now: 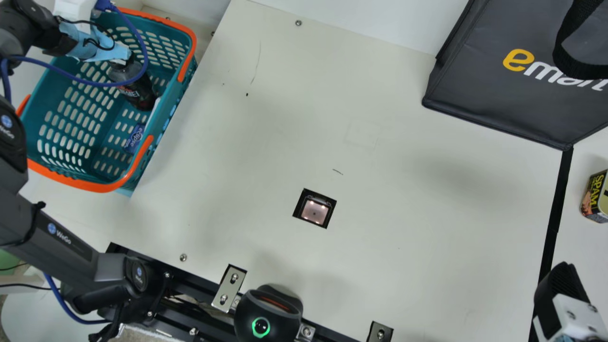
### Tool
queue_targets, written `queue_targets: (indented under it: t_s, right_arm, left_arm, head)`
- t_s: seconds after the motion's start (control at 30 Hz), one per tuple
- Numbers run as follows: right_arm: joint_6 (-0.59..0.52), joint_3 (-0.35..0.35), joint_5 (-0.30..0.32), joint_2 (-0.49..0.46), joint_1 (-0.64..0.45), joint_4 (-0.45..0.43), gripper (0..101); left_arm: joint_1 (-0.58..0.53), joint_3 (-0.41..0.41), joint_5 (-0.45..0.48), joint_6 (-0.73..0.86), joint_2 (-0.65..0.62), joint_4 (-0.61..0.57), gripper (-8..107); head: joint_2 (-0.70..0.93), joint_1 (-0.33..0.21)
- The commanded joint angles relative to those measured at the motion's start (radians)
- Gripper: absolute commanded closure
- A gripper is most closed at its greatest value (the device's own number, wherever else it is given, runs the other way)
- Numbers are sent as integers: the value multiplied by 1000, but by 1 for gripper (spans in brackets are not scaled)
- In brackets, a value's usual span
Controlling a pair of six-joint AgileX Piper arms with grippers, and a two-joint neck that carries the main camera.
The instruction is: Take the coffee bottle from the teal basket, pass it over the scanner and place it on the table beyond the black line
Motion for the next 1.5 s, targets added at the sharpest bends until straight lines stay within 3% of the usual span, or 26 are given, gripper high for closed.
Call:
queue_targets:
  t_s: [0.0,1.03,1.47]
  right_arm:
    - [0,0,0,0,0,0,6]
    - [0,0,0,0,0,0,6]
    - [0,0,0,0,0,0,6]
  left_arm:
    - [0,-1,-1,1,-4,-8,107]
    - [-8,5,-8,-68,-2,47,107]
    - [-22,-7,-31,-110,27,73,63]
  head:
    - [2,-29]
    - [2,-29]
    - [2,-29]
